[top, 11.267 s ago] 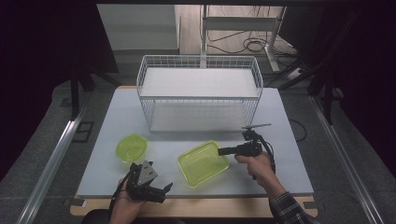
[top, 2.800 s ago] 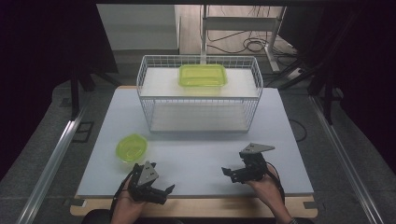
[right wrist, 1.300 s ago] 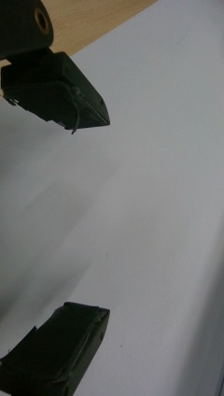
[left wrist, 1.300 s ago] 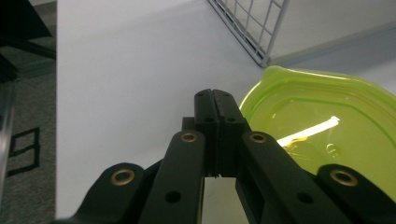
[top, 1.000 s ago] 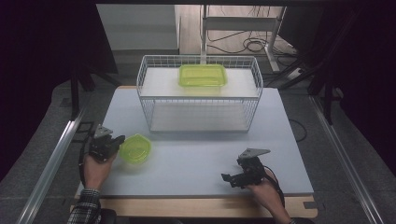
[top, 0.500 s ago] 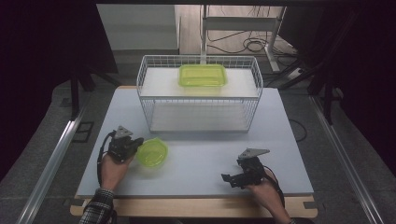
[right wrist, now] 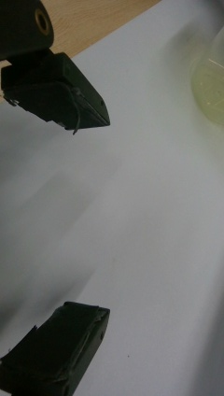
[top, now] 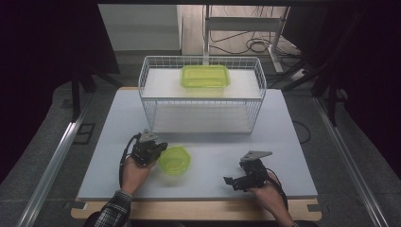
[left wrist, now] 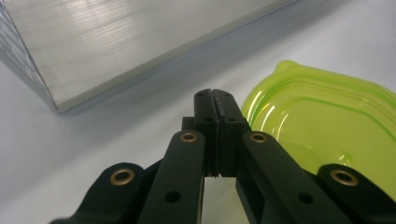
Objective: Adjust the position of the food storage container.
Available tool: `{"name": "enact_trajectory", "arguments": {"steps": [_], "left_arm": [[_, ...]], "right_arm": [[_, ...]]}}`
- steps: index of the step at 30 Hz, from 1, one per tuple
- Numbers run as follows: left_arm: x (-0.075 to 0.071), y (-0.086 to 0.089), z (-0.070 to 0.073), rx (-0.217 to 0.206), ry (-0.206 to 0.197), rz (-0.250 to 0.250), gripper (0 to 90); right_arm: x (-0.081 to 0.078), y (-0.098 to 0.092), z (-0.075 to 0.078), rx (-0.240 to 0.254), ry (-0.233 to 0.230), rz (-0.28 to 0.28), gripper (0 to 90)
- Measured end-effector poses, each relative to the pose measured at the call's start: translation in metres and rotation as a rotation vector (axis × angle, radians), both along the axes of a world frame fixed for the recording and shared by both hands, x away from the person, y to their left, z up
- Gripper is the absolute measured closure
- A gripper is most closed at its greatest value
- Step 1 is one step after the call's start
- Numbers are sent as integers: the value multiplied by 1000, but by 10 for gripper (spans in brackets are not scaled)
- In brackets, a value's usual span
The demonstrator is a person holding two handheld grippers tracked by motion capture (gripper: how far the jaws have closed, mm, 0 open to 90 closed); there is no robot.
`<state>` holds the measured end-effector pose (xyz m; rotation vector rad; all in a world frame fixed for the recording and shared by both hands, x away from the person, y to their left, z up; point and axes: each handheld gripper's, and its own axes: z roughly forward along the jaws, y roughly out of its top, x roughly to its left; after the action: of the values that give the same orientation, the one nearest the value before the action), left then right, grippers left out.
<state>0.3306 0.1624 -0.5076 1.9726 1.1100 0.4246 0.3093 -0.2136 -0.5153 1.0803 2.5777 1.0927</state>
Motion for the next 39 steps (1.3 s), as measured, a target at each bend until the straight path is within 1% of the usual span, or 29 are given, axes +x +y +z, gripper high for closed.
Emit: {"name": "enact_trajectory", "arguments": {"steps": [1, 2, 4, 6, 7, 8, 11, 15, 18, 19, 20, 21, 22, 24, 27, 28, 33, 35, 36, 39], "left_arm": [[-1, 3, 1, 13, -8, 8, 892], [-1, 3, 1, 13, -8, 8, 892], [-4, 9, 3, 14, -11, 25, 891], [-9, 17, 4, -2, -6, 39, 891], [-16, 24, 4, -14, -3, 48, 891], [-16, 24, 4, -14, -3, 48, 891], [-30, 30, 4, -24, 1, 54, 891], [-45, 32, 3, -45, 11, 56, 891], [-55, 29, 2, -38, 7, 52, 887], [-57, 29, 2, -42, 4, 51, 887], [-60, 25, 3, -36, -5, 44, 885], [-60, 25, 3, -36, -5, 44, 884], [-60, 22, 4, -21, -11, 41, 884], [-59, 18, 3, -7, -14, 42, 884], [-57, 14, 3, -2, -13, 43, 883], [-56, 12, 3, 8, -15, 45, 882], [-50, 4, 3, 14, -16, 44, 883], [-48, 1, 3, 16, -16, 39, 883], [-45, -3, 3, 18, -15, 30, 883], [-43, -8, 2, 17, -14, 19, 883]], "right_arm": [[0, 0, 0, 1, 0, -1, 80], [0, 0, 0, 1, 0, -1, 80], [0, -1, 0, 4, -2, -2, 80], [0, -2, 0, 4, -1, -3, 80], [1, -2, 0, 3, -1, -2, 80], [1, -2, 0, 3, -1, -2, 80], [1, -2, 0, 2, -1, -2, 80], [0, -2, 1, -1, -6, 1, 80], [0, -3, 0, -1, -4, 0, 80], [0, -3, 0, -1, -4, 0, 80], [0, -2, 0, -3, -4, 2, 80], [0, -2, 0, -3, -4, 2, 80], [0, -2, 0, -3, -3, 4, 80], [0, -1, 0, -5, -2, 6, 80], [0, -1, -1, -10, 0, 7, 80], [0, -1, -1, -10, 2, 7, 80], [1, -1, -2, -10, 5, 7, 80], [1, -1, -2, -10, 5, 8, 80], [1, -1, -2, -11, 5, 8, 81], [1, -1, -2, -12, 5, 9, 80]]}}
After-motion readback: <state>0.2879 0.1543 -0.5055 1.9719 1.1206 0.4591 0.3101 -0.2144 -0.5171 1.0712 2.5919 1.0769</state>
